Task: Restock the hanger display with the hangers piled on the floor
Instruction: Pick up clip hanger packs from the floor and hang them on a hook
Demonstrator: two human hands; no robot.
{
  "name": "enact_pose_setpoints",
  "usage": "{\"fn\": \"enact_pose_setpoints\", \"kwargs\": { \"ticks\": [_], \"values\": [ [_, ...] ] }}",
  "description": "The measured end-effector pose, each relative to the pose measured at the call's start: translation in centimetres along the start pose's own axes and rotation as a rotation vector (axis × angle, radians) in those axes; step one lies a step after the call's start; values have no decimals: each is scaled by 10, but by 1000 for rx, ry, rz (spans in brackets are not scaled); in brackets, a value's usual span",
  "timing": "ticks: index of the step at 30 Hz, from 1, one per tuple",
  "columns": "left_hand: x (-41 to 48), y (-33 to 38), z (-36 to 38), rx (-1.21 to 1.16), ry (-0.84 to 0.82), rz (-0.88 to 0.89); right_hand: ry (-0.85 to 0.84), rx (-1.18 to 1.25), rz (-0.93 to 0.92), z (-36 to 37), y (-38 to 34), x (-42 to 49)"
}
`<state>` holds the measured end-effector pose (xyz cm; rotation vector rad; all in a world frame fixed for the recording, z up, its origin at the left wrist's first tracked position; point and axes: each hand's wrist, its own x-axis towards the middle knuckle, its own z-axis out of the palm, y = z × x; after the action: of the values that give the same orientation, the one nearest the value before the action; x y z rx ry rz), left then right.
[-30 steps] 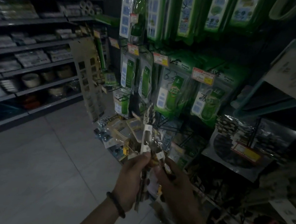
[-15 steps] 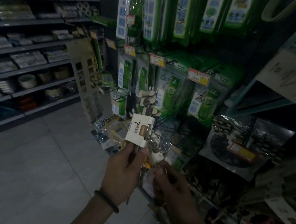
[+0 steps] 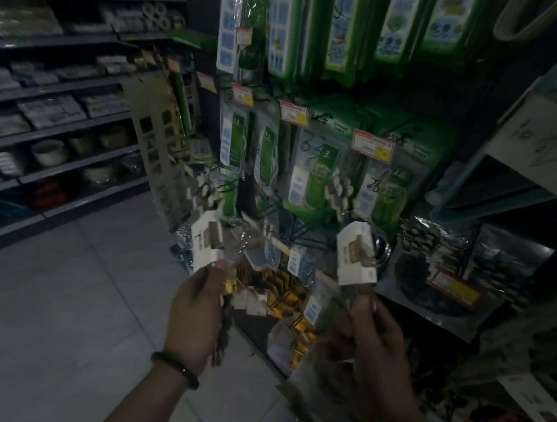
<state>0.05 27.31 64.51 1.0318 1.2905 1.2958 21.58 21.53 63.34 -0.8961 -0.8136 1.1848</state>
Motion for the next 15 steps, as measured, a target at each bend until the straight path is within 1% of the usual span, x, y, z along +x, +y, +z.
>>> {"fn": "enact_pose_setpoints", "kwargs": {
  "ticks": [2, 4, 7, 9, 12, 13, 15],
  "values": [
    [5, -1, -3, -24, -28, -14, 33, -206, 1, -15, -4, 10],
    [10, -5, 0, -101, -129, -96, 10, -372, 52, -24, -2, 15],
    [17, -15, 15, -359, -342, -278, -82, -335, 114, -27, 0, 15],
    [22, -22, 28, -466, -389, -355, -102, -397, 87, -29, -4, 14],
    [33, -30, 52, -458, -422, -385, -94, -519, 38, -41, -12, 12],
    [34, -29, 61, -487, -440, -392, -95, -532, 15, -47, -14, 12],
    [35, -26, 83, -512, -455, -428, -55, -484, 31, -58, -20, 9]
  ]
}}
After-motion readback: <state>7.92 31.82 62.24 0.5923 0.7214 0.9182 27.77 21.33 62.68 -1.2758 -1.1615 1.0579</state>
